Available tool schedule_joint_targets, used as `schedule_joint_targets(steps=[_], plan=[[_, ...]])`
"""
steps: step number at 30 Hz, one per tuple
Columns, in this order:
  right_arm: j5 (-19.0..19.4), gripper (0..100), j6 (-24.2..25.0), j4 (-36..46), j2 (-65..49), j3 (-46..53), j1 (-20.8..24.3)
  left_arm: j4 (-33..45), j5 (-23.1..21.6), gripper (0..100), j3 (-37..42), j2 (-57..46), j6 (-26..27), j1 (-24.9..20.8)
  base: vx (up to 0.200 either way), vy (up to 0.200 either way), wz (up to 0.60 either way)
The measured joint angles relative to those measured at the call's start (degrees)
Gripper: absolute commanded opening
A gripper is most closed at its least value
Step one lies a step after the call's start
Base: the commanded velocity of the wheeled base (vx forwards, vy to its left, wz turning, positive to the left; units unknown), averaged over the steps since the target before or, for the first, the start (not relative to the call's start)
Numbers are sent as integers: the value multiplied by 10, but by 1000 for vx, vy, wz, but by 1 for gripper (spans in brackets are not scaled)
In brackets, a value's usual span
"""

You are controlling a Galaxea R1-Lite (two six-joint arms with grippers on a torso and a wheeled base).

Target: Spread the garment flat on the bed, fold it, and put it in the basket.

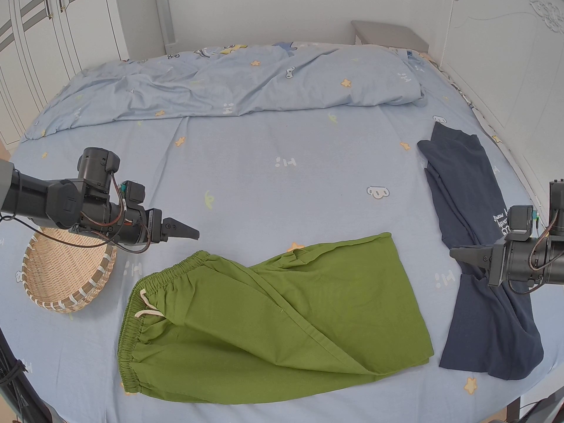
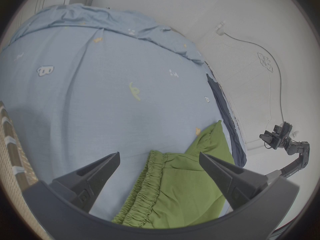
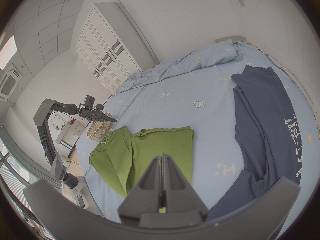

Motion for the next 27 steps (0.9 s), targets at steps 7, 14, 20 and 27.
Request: schedule_joint_targets(steps=[7, 14, 20, 27], plan=[[-1, 0, 0, 0, -1, 3, 9, 1, -1, 100, -5, 38, -1, -8, 0, 0, 0], [-3, 0, 0, 0, 2, 2, 9, 1, -1, 100, -5, 60, -1, -18, 0, 0, 0], [-5, 0, 0, 0, 4, 1, 10, 1, -2, 0, -5, 74, -1, -27, 0, 0, 0], [-4, 0, 0, 0, 4, 1, 10, 1, -2, 0, -3, 79, -1, -31, 0, 0, 0]])
